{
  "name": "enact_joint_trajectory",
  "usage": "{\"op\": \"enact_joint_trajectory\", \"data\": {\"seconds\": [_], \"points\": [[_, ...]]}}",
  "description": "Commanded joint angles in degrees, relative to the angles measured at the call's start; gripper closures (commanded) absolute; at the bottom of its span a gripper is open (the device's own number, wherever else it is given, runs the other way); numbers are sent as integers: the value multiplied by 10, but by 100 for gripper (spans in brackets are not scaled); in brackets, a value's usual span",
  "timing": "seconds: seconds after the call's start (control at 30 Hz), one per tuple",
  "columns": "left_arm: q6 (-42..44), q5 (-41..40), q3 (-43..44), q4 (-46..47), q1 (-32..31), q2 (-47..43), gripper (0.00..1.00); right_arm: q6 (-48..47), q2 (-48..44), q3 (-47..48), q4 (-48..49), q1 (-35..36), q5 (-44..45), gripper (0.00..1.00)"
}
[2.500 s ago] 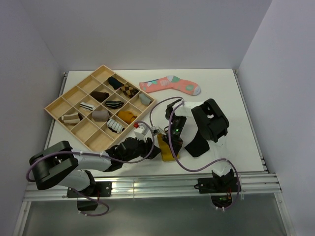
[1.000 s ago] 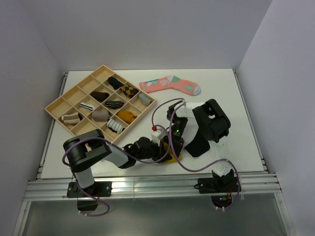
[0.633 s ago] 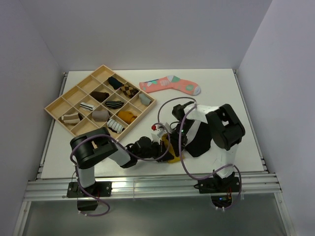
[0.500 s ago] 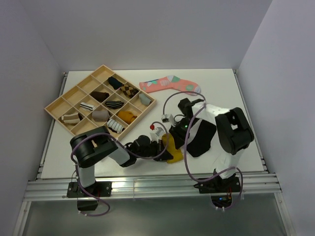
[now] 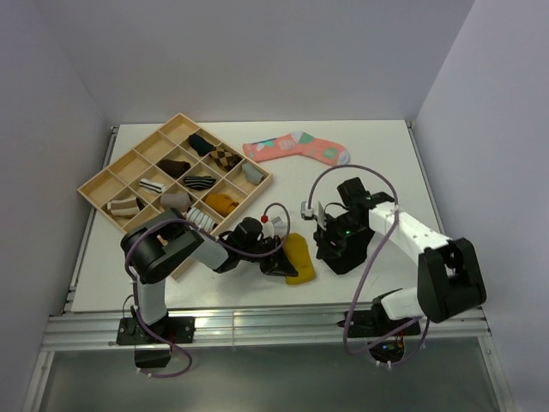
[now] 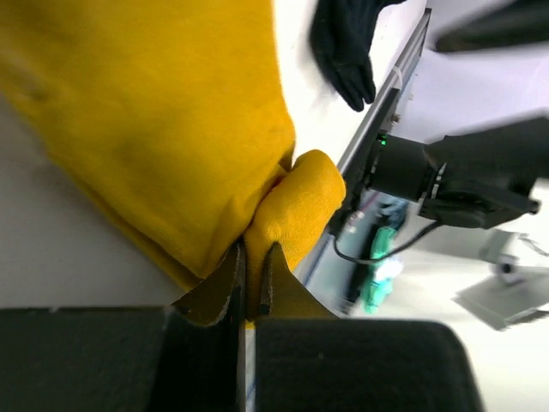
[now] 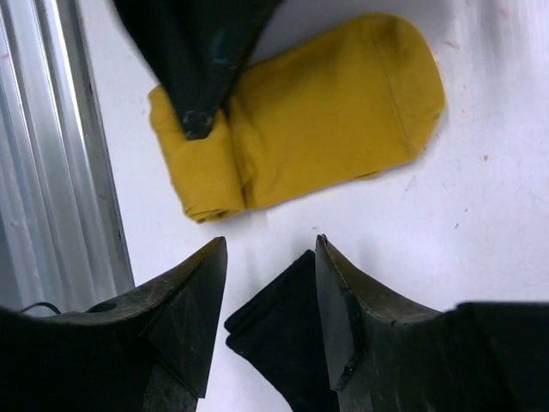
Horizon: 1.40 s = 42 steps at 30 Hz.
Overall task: Roll the socks
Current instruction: Roll the sock at the center of the board.
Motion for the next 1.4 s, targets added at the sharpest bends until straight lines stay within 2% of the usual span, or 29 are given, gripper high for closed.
{"op": "enact_joint_trajectory", "data": {"seconds": [0.0, 0.23, 0.37, 0.47, 0.77, 0.93, 1.13, 1.2, 1.3, 1.37], "points": [[-27, 43, -3, -131, 12, 37, 100, -81, -71, -36, 19, 9, -34, 46], [-42, 47, 18, -163, 21, 43, 100, -87, -144, -122, 52, 76, 2, 43], [-48, 57, 25, -156, 22, 52, 100, -36, -190, -175, 142, 162, 57, 41], [-50, 64, 25, -150, 23, 59, 100, -18, -204, -198, 187, 206, 91, 42], [-47, 70, 28, -147, 26, 63, 100, 27, -191, -220, 259, 266, 162, 43], [-49, 77, 28, -139, 28, 65, 100, 35, -175, -227, 274, 293, 181, 50], [-45, 80, 28, -126, 28, 58, 100, 47, -143, -209, 254, 298, 195, 71], [-26, 73, 37, -148, 28, 50, 99, 48, -119, -199, 237, 298, 188, 78], [1, 22, 37, -170, 28, 27, 80, 45, -91, -181, 204, 291, 170, 81], [14, -9, 34, -180, 28, 2, 75, 44, -71, -174, 183, 284, 146, 81]]}}
